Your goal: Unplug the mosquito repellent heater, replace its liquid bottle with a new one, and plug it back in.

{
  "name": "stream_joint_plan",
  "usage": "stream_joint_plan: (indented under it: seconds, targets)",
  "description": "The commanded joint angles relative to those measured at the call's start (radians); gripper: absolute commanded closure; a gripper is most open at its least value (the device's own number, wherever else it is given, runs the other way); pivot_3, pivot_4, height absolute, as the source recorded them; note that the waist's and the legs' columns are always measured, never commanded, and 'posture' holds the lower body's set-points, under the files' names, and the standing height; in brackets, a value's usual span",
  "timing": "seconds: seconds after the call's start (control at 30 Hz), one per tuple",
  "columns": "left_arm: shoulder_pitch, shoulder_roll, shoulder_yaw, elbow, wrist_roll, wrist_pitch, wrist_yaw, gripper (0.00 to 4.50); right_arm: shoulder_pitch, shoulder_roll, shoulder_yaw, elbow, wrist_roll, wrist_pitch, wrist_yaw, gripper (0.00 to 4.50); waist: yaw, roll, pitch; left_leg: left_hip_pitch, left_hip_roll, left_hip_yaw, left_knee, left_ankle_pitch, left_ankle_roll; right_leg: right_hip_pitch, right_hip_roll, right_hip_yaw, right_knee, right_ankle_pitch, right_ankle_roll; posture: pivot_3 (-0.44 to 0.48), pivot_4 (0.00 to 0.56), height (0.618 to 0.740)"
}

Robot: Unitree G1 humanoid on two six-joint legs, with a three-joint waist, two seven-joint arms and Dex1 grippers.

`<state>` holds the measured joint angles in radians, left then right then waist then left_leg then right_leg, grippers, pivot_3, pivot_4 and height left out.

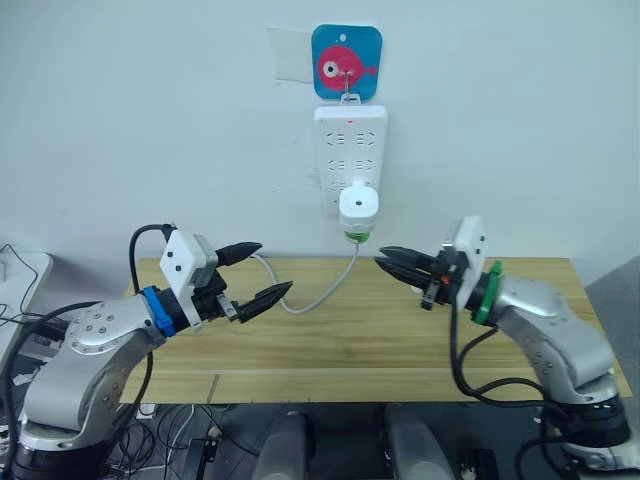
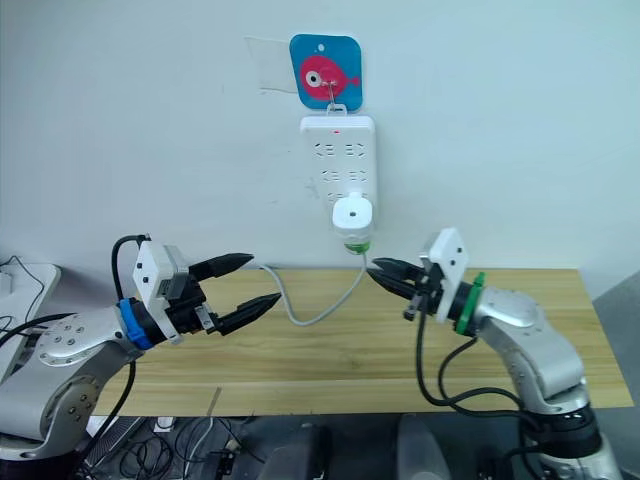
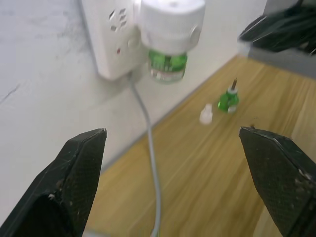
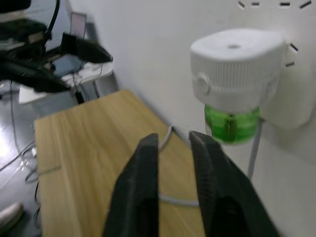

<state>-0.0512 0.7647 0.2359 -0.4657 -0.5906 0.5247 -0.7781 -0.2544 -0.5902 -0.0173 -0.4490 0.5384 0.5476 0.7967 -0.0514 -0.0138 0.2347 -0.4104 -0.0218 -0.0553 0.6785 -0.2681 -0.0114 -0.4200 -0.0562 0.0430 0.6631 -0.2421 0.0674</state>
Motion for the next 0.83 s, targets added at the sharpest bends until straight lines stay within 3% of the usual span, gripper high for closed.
stream_joint_plan:
  seconds: [0.03, 0.23, 0.47, 0.83]
  targets:
    - [-0.027, 0.038, 0.058, 0.072, 0.021, -0.017, -0.015, 0.0, 0.004, -0.054, -0.111, -0.037, 0.076, 0.014, 0.036, 2.15, 0.002, 0.0, -0.001, 0.0, 0.0, 0.0, 0.0, 0.0, 0.0, 0.0, 0.0, 0.0, 0.0, 0.0, 0.0, -0.068, 0.146, 0.74]
    - [-0.106, 0.072, 0.074, 0.23, 0.056, -0.043, -0.036, 0.0, 0.096, -0.177, -0.268, 0.057, 0.044, -0.051, 0.089, 0.04, 0.002, -0.006, -0.02, 0.0, 0.0, 0.001, 0.0, 0.0, 0.0, 0.0, 0.0, 0.0, -0.001, 0.0, 0.0, -0.114, 0.126, 0.74]
    - [-0.117, 0.08, 0.053, 0.333, 0.105, -0.103, -0.096, 0.0, 0.134, -0.176, -0.384, 0.22, 0.016, -0.134, 0.061, 0.04, -0.007, -0.008, -0.038, 0.0, 0.001, 0.004, 0.0, 0.0, 0.0, 0.0, 0.0, 0.002, -0.001, 0.0, 0.0, -0.144, 0.116, 0.74]
    - [-0.143, 0.076, 0.05, 0.379, 0.148, -0.126, -0.112, 0.0, 0.12, -0.182, -0.388, 0.374, -0.028, -0.24, 0.072, 0.04, -0.008, -0.008, -0.052, 0.0, 0.001, 0.004, -0.001, 0.0, 0.0, 0.0, 0.0, 0.002, -0.001, 0.0, 0.0, -0.126, 0.106, 0.74]
